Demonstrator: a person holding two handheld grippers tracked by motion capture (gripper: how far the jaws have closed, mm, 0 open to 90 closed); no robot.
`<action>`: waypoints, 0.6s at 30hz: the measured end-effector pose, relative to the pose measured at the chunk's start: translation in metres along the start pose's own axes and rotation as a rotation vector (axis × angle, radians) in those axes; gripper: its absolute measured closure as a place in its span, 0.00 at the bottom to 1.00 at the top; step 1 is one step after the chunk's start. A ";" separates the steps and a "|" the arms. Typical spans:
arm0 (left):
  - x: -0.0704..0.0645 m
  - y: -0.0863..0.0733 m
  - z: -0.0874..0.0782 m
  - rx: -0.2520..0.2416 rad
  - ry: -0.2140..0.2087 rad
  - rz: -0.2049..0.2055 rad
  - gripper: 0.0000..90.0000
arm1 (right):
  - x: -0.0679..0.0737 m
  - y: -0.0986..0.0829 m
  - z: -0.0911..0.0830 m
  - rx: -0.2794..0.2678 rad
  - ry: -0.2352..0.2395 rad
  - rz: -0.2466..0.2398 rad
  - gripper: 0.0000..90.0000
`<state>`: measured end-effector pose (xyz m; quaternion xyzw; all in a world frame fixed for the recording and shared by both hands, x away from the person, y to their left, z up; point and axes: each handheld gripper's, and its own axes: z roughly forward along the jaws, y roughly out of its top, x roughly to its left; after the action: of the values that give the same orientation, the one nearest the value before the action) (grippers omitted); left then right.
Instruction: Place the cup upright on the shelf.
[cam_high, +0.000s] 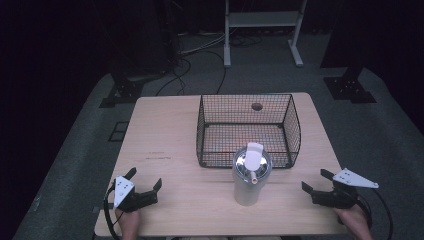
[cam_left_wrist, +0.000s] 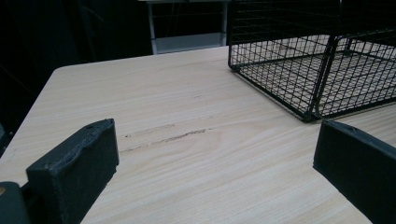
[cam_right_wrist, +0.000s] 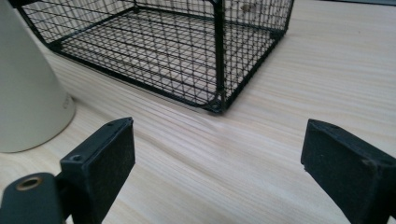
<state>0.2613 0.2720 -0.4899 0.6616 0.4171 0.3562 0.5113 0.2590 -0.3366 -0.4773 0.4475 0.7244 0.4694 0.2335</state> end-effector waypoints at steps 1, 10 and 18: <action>0.000 0.000 0.000 0.000 0.001 0.001 0.00 | 0.001 0.001 -0.001 -0.001 0.006 -0.008 0.10; 0.000 0.000 -0.001 -0.003 -0.001 -0.001 0.00 | 0.017 0.018 -0.009 -0.013 0.071 -0.073 0.10; 0.001 0.000 -0.001 -0.010 -0.004 -0.004 0.00 | 0.037 0.032 -0.011 -0.010 0.136 -0.148 0.10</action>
<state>0.2605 0.2732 -0.4901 0.6590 0.4153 0.3560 0.5163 0.2462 -0.3053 -0.4407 0.3588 0.7674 0.4837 0.2201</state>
